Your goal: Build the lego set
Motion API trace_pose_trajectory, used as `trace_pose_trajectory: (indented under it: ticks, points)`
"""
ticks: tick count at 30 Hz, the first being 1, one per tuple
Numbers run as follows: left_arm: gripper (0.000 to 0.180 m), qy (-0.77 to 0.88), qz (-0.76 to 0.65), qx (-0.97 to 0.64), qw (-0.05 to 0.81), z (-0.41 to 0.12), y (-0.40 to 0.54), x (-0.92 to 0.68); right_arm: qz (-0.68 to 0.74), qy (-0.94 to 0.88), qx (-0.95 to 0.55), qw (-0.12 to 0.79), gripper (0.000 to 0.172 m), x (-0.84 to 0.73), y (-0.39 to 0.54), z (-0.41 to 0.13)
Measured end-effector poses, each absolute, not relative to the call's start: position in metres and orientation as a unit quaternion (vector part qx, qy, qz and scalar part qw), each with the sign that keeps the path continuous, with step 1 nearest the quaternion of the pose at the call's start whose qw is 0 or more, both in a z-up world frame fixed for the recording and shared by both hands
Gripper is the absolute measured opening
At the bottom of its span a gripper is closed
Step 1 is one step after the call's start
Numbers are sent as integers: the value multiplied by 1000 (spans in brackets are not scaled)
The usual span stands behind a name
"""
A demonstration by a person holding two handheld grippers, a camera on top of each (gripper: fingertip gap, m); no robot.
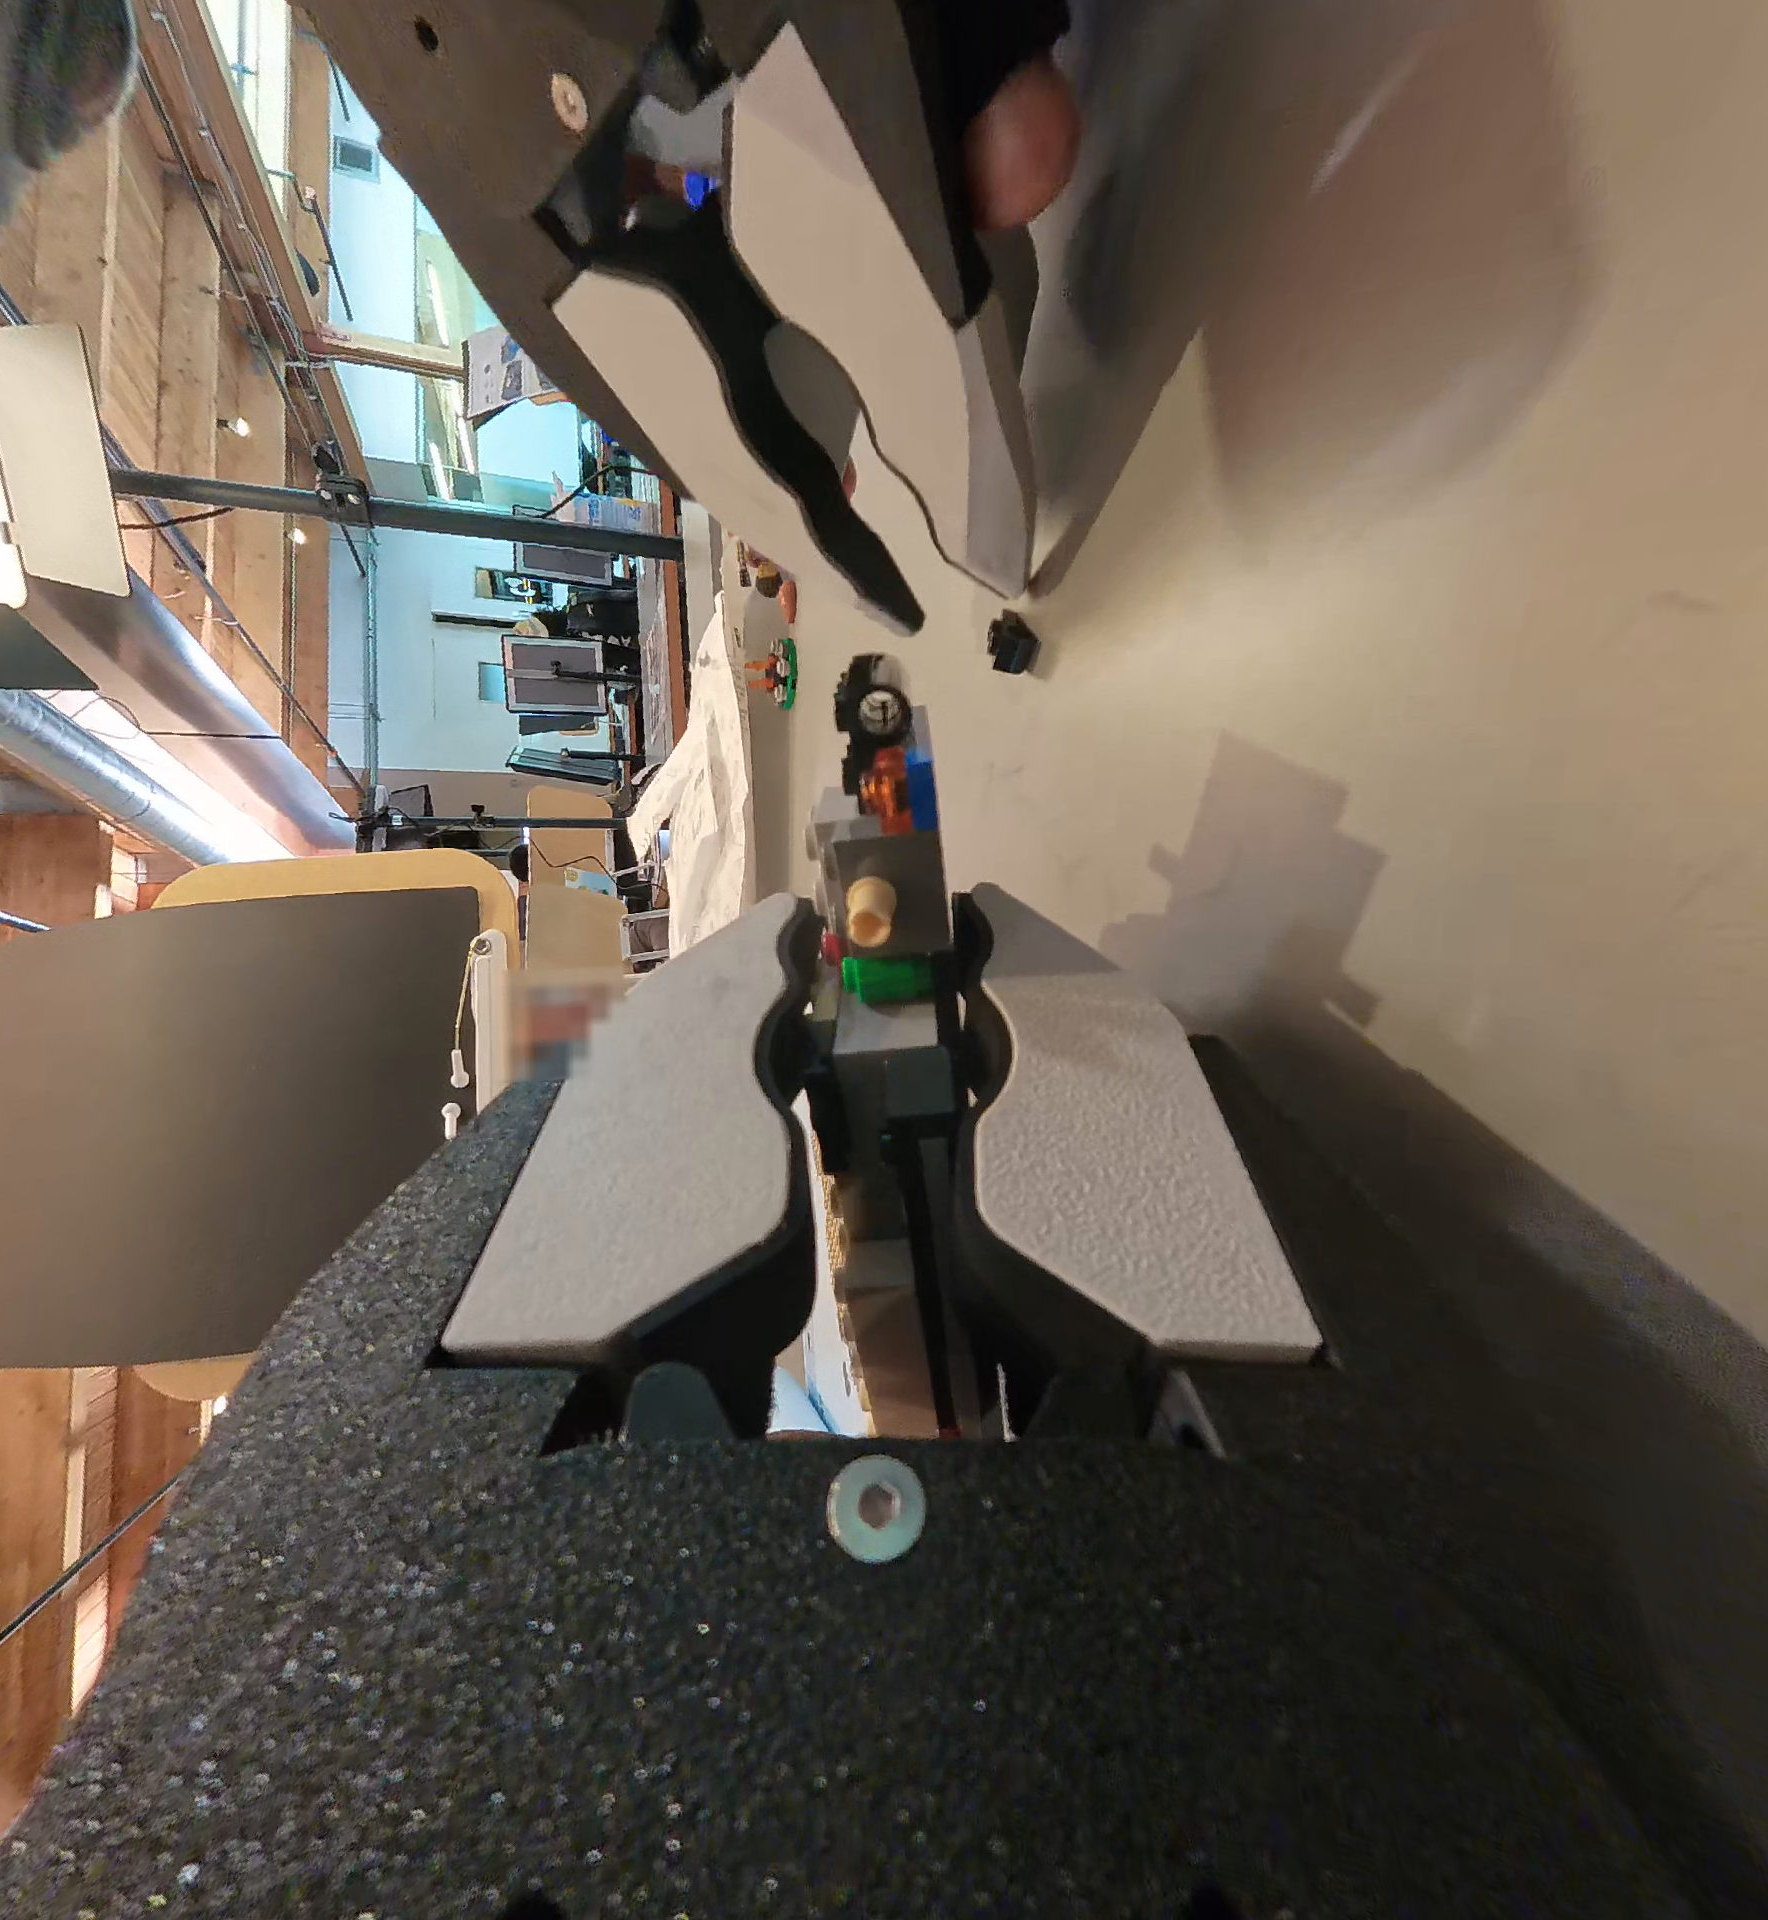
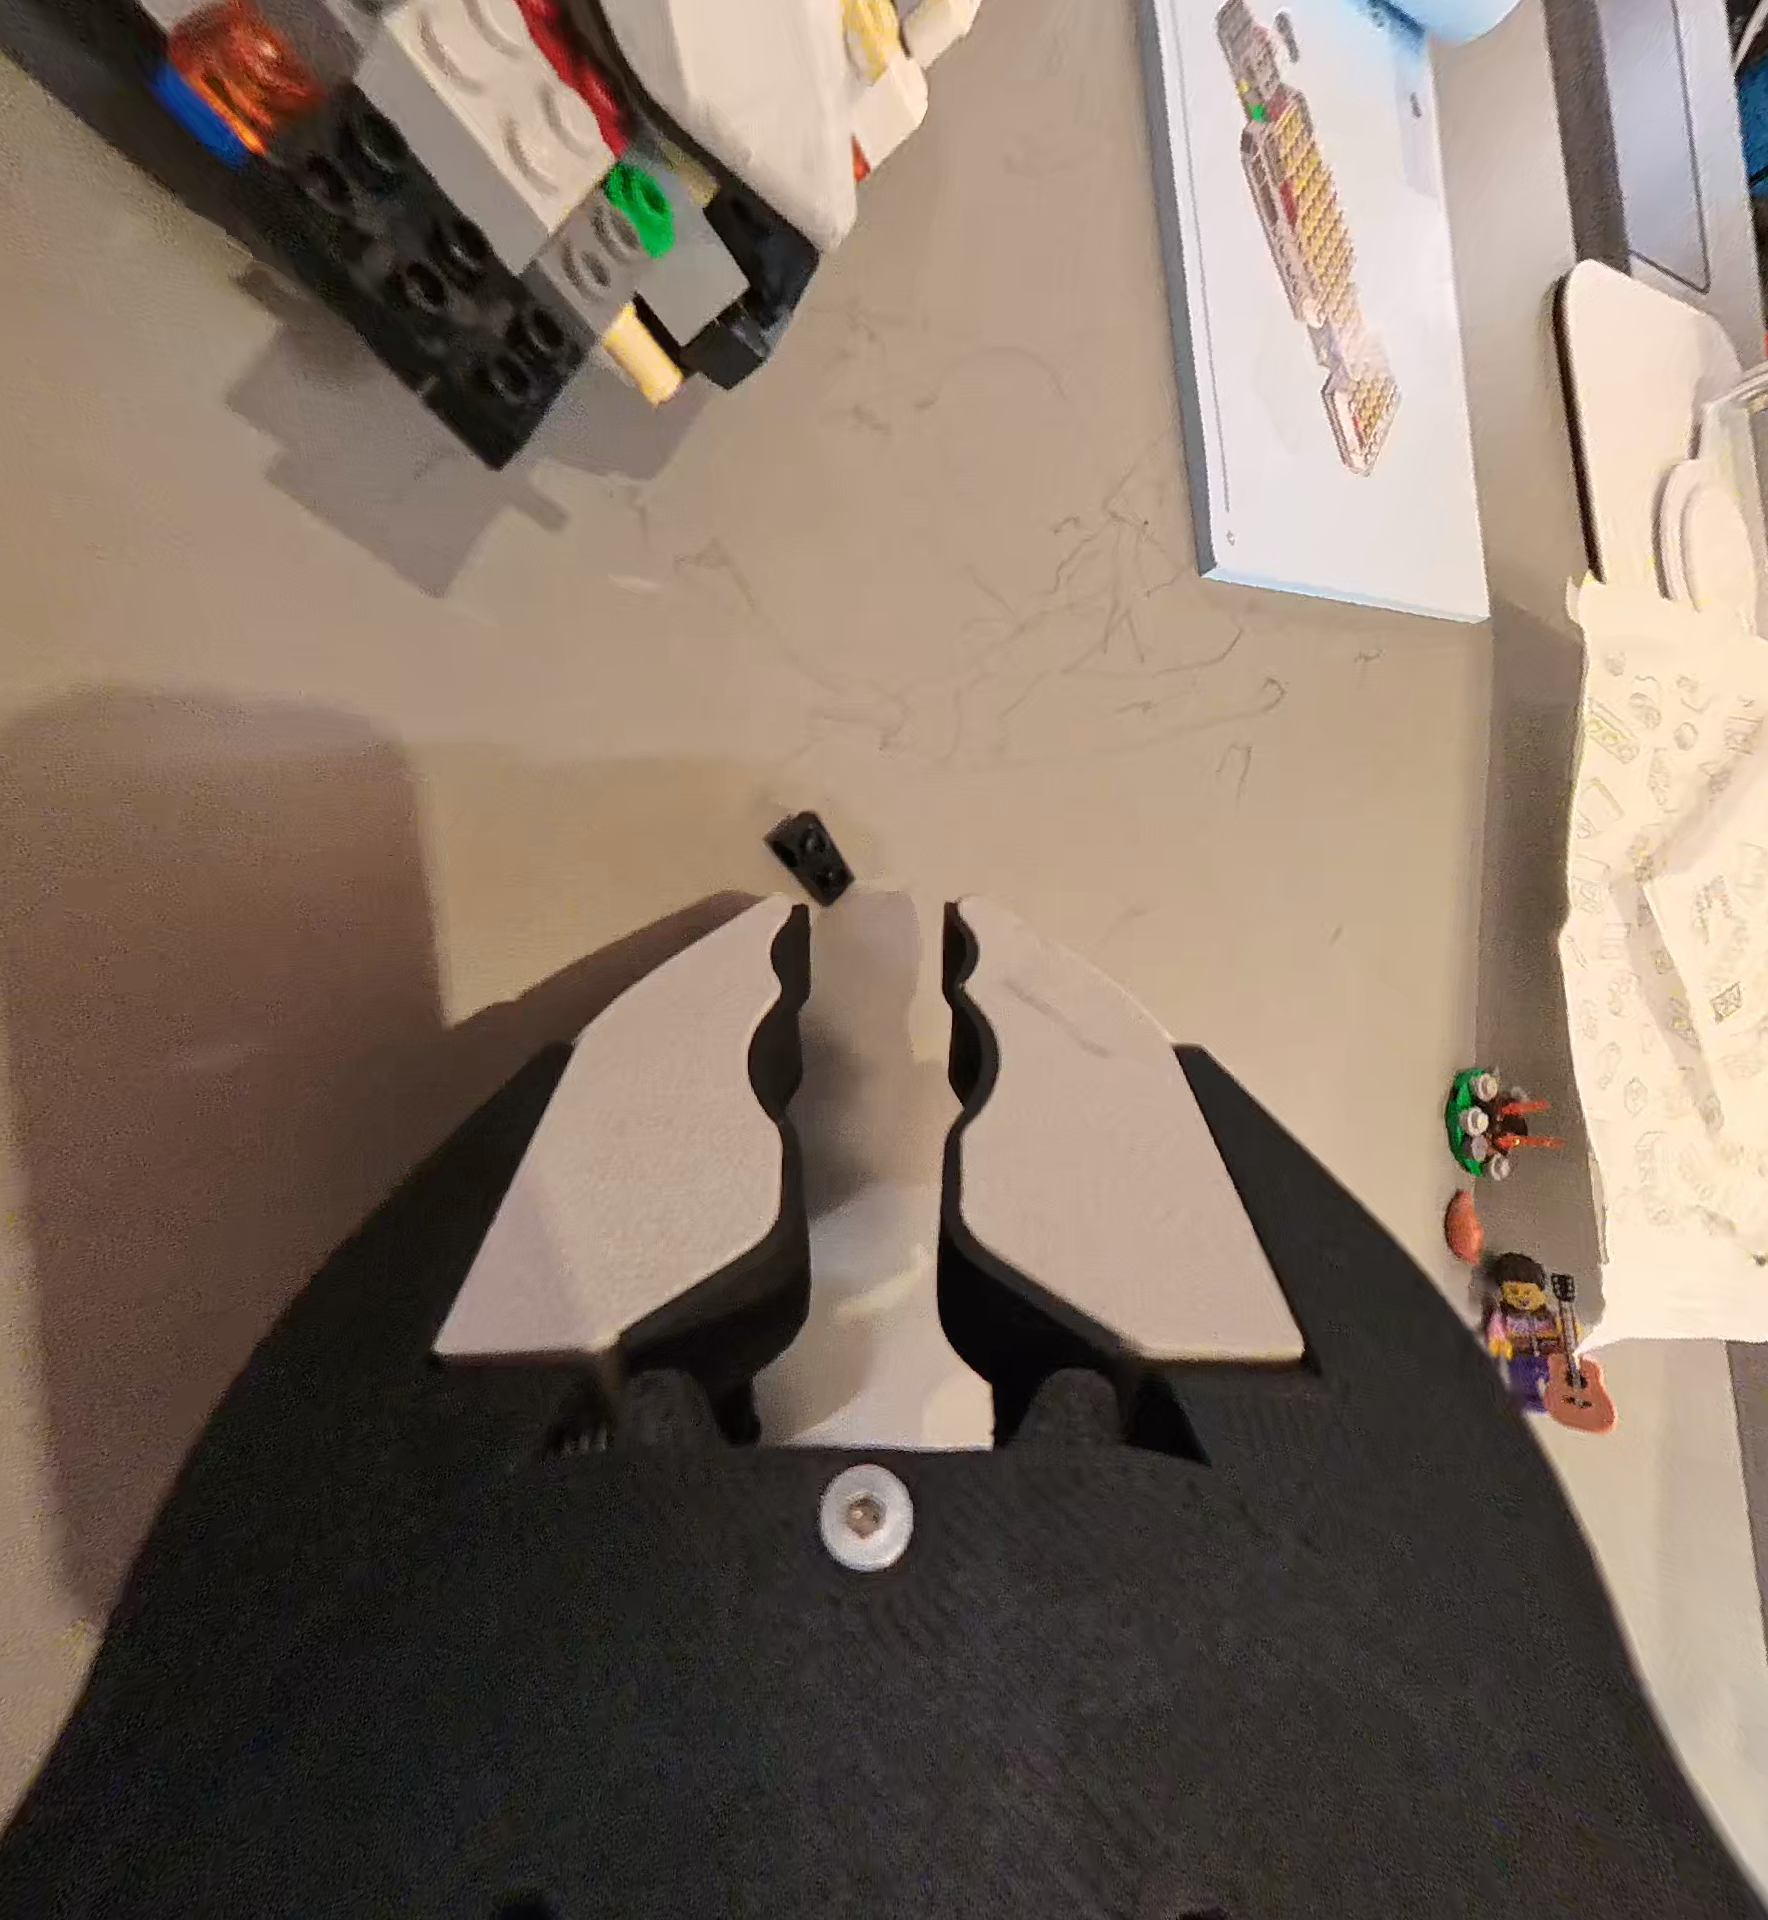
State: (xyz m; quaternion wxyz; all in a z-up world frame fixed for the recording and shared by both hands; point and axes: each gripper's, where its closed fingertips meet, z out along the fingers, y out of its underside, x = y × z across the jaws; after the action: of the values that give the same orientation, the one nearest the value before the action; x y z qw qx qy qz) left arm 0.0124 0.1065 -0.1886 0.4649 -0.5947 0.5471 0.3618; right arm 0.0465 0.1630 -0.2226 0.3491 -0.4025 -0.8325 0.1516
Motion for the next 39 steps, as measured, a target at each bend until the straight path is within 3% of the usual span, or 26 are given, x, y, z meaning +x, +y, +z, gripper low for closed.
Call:
trace_pose_trajectory:
  ticks: [14,21,31,39]
  points:
    - [26,533,393,-599,450,-188,111,-4,119,-808,-407,410,22,29,183,-214]
    - [25,541,464,-566,413,-189,115,-14,132,-829,-374,395,15,35,172,-223]
    - [26,543,471,-560,412,-190,115,-14,152,-821,-346,428,21,18,170,-217]
    - [25,537,468,-564,417,-188,115,-18,207,-795,-411,397,16,30,163,-209]
